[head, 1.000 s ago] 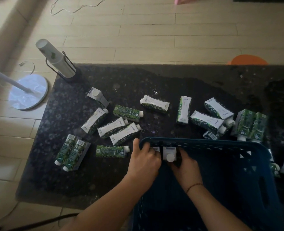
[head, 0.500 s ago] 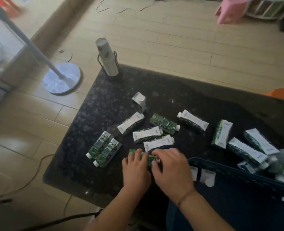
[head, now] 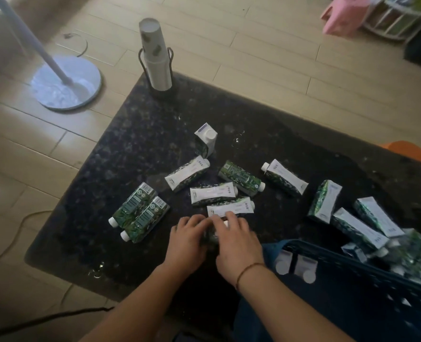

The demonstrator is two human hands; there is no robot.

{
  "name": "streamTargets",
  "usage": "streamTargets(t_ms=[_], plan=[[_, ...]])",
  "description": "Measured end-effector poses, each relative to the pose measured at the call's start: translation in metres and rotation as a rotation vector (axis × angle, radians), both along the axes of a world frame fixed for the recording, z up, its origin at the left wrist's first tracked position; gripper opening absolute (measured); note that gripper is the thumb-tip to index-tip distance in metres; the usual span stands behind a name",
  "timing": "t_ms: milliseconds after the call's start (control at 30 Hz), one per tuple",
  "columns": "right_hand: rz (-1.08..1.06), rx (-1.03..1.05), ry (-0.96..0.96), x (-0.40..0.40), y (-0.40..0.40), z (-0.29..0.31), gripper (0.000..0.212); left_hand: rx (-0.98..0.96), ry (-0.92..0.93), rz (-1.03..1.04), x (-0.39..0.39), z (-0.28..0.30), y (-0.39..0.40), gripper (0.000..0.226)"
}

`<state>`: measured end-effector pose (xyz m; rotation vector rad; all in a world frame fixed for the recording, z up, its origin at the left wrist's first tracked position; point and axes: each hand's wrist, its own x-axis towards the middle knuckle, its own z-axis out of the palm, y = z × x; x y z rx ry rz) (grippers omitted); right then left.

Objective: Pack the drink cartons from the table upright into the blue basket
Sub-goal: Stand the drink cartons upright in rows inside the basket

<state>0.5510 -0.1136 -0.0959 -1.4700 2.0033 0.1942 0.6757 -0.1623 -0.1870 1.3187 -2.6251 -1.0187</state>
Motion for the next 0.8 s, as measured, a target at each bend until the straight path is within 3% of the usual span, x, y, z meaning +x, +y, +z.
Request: streamTargets(t_ms=[100, 200, 333, 400, 533, 667, 800], plan=[[0.077, -0.061, -0.049, 0.004, -0.002, 0.009, 0.077, 0.478, 0.397, 0.218, 0.008, 0.03, -0.002, 0.053], [0.037, -0.16, -0.098, -0.001, 0.0, 0.036, 0.058, 0.639, 0.523, 0.339, 0.019, 0.06, -0.003, 0.07], [-0.047, -0.305, -0.191, -0.025, 0.018, 0.081, 0.041, 0.518, 0.689, 0.292, 0.01, 0.102, 0.005, 0.051], [-0.249, -0.354, -0.303, -0.04, 0.039, 0.104, 0.047, 0.444, 0.721, 0.139, -0.005, 0.123, 0.012, 0.06], [-0.778, -0.608, -0.55, -0.07, 0.096, 0.135, 0.049, 0.216, 0.594, -0.192, -0.055, 0.147, 0.037, 0.07], [-0.919, -0.689, -0.688, -0.094, 0.153, 0.141, 0.079, 0.373, 0.534, -0.317, -0.101, 0.16, 0.068, 0.071], [-1.047, -0.665, -0.487, -0.108, 0.199, 0.118, 0.072, 0.188, 0.368, -0.546, -0.13, 0.154, 0.087, 0.077]])
